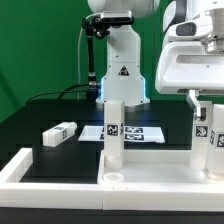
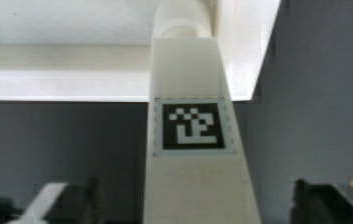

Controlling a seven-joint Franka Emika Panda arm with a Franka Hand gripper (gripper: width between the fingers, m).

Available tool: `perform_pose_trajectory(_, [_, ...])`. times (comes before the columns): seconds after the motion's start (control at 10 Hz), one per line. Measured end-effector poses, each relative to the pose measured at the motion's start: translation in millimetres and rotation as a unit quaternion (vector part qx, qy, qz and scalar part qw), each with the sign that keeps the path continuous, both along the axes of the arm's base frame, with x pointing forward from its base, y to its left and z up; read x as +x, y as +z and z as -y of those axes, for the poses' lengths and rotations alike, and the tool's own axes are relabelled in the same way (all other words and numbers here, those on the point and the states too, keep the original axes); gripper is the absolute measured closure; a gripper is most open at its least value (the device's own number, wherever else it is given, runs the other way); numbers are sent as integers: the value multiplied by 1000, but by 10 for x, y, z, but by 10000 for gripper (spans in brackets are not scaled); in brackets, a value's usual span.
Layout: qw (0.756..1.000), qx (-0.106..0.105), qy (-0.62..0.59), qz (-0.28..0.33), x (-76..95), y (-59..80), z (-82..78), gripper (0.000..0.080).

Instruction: Assemble desk

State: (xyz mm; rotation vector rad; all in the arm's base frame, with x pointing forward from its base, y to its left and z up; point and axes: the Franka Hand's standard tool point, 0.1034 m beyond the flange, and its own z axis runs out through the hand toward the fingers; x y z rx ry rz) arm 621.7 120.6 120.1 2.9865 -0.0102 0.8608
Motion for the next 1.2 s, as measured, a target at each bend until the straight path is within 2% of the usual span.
perform_pose_trajectory(0.1, [1000,0,0,0,0,0,0,181])
perform_pose_trajectory(0.7, [1000,-2,2,-2,9,19,5,150])
perform_pose_trajectory(0.9, [1000,1,10,5,84,302,78,150])
perform_pose_trajectory(1.2, [1000,-3,7,-12,193,457,232,150])
